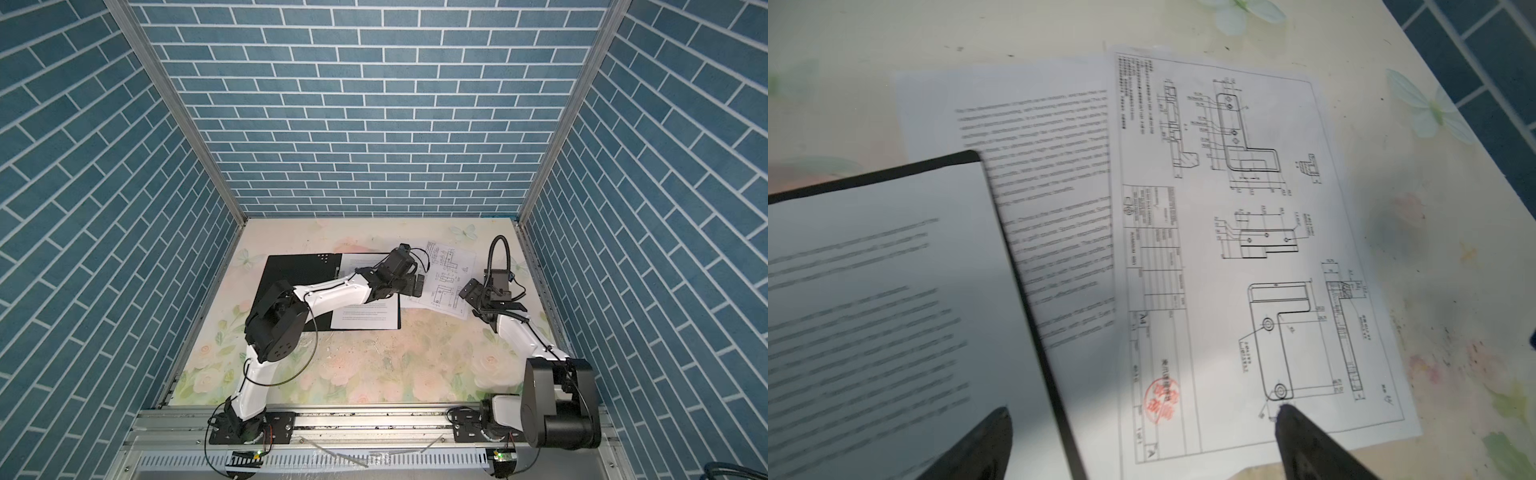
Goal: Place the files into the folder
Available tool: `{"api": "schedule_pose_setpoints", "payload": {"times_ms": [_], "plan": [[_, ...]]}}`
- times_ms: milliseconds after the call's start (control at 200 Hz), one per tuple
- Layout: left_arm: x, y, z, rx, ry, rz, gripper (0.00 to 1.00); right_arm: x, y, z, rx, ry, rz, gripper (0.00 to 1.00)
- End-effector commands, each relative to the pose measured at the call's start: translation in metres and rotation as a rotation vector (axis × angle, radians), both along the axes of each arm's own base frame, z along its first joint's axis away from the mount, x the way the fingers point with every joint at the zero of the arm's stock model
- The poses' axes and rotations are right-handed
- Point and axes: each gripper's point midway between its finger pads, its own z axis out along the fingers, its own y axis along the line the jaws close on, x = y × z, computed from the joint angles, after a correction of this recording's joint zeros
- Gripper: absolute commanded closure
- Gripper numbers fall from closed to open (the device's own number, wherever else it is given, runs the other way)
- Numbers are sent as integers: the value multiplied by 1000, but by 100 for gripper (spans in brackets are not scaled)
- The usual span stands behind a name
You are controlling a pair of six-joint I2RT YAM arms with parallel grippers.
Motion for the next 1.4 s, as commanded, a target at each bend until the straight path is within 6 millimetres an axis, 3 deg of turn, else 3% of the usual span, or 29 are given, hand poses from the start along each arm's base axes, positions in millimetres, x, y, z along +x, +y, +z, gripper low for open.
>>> {"api": "schedule_pose_setpoints", "payload": {"times_ms": [0,210,620,1050,1395], "plan": [[-14,-12,-21,39,95,-67,0,6,-3,-10,13,-16,34,5],[-8,-16,-31,85,105,-46,0,19,5,-17,89,-29,68,6],[-8,-22,-52,105,162,-45,0,25,10,-37,151,18,77,8],[-19,-33,-67,87,218,-90,0,14,27,-56,250,93,113,14],[-39,-47,-78,73,264,-153,0,-11,30,-63,276,124,99,16]]}}
